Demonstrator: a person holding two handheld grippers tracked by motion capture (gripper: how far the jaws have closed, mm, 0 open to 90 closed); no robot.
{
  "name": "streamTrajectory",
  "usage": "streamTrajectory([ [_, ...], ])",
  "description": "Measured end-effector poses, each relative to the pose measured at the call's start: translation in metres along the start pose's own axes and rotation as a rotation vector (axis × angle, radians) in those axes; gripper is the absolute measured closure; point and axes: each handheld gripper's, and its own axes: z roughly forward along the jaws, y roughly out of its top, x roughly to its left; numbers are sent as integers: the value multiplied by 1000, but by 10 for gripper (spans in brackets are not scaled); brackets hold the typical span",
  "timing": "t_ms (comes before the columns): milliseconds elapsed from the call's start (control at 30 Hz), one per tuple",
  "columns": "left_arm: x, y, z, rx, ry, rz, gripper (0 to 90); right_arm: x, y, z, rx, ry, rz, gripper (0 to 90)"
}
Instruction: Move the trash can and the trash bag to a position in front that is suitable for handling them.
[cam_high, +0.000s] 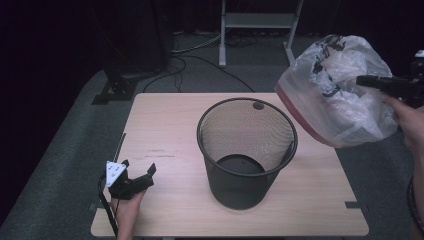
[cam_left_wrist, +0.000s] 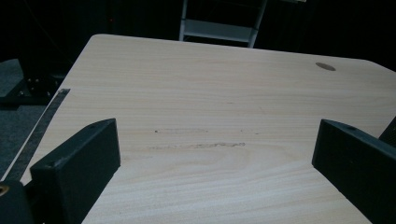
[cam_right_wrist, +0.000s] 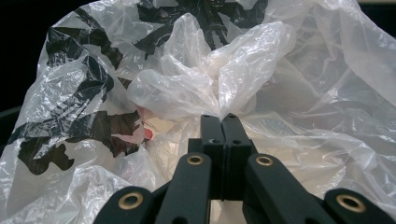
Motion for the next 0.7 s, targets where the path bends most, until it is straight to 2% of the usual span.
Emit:
streamTrajectory([
  [233, -1, 0, 0, 2, -2, 4, 0, 23, 26, -12, -17, 92, -20, 900],
  [333, -2, 0, 1, 4, -2, 7, 0, 36, 36, -13, -14, 148, -20, 900],
  [533, -2, 0, 1, 3, -3, 7, 0, 70, 51, -9, 2, 249, -72, 900],
  [700, -1, 0, 0, 1, -2, 5, 0, 96, 58, 2, 33, 326, -109, 900],
])
